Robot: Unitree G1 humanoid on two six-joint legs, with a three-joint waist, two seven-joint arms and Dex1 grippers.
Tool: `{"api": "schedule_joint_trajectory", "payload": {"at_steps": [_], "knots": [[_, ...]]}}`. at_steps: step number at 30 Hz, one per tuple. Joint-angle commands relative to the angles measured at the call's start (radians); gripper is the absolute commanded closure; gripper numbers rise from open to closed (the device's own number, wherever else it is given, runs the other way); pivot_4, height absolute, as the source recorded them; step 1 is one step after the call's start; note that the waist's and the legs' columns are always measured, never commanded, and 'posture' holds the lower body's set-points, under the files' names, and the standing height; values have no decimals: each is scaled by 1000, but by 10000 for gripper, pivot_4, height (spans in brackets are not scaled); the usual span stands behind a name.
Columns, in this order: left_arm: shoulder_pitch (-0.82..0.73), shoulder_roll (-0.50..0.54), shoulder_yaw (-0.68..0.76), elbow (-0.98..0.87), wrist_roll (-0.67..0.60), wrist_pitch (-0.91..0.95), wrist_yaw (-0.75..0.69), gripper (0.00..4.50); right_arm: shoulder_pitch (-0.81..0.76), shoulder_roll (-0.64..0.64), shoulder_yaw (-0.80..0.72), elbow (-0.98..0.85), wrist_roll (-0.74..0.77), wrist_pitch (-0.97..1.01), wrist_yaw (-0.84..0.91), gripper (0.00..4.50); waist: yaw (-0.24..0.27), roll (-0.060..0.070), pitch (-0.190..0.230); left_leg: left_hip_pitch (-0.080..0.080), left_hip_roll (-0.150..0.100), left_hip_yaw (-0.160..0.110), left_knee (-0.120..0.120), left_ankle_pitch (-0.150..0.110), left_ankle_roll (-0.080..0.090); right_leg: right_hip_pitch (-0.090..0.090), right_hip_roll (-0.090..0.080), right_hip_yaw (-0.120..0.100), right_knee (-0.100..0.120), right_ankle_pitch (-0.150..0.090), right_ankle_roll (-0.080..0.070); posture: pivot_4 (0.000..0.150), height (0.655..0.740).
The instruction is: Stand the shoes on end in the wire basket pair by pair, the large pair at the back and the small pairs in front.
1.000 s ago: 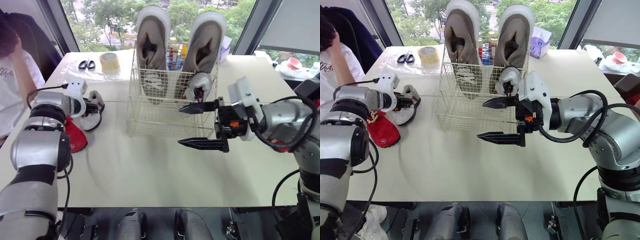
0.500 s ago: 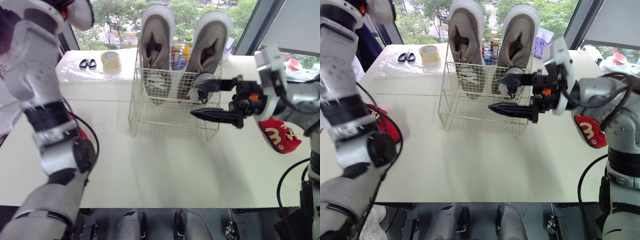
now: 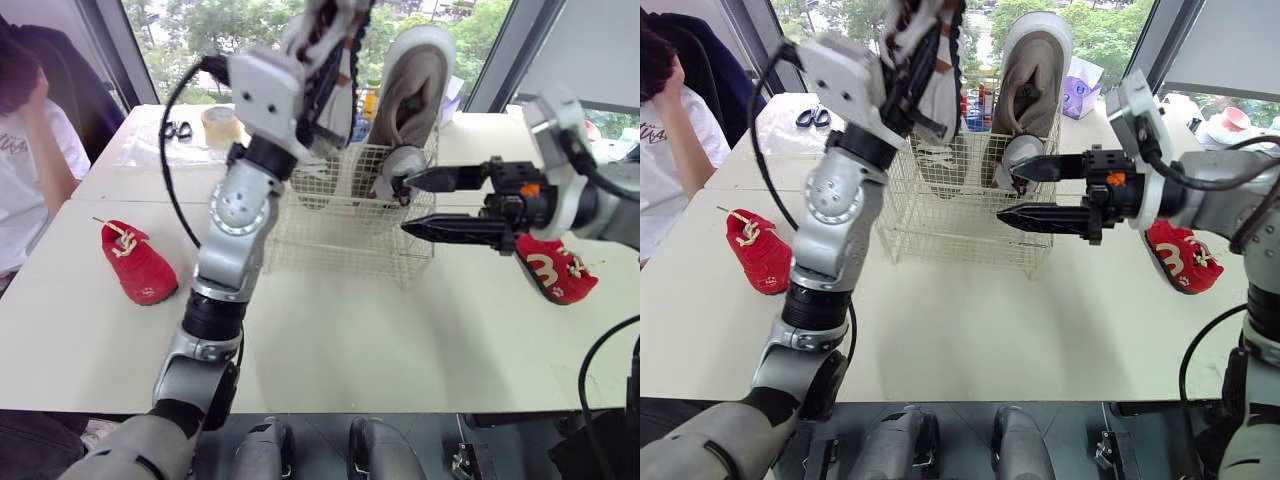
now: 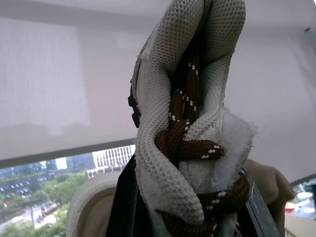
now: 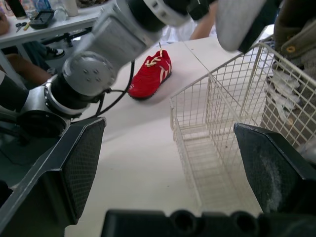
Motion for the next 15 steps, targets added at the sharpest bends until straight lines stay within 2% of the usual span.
{"api": "schedule_joint_trajectory", "payload": {"at_steps": [1, 6, 15], "knots": [[14, -15, -31, 79, 92, -173, 17, 41360, 68, -42, -113, -88, 105, 72, -57, 0, 1, 0, 0, 0, 0, 0, 0, 0, 0, 0, 0, 0, 0, 0, 0, 1500, 7400], [42, -7, -36, 268, 258, -385, 144, 41360, 189, -44, -210, -168, 202, 112, -175, 0, 15, 0, 0, 0, 0, 0, 1, -1, 1, 1, -1, 0, -1, 0, 0, 1500, 7400], [25, -34, -54, 530, 331, -560, 211, 41360, 247, -40, -236, -193, 302, 75, -298, 0, 26, 0, -1, 0, 0, 0, 1, -1, 2, 1, -2, -1, -1, 1, -1, 1500, 7400]]}}
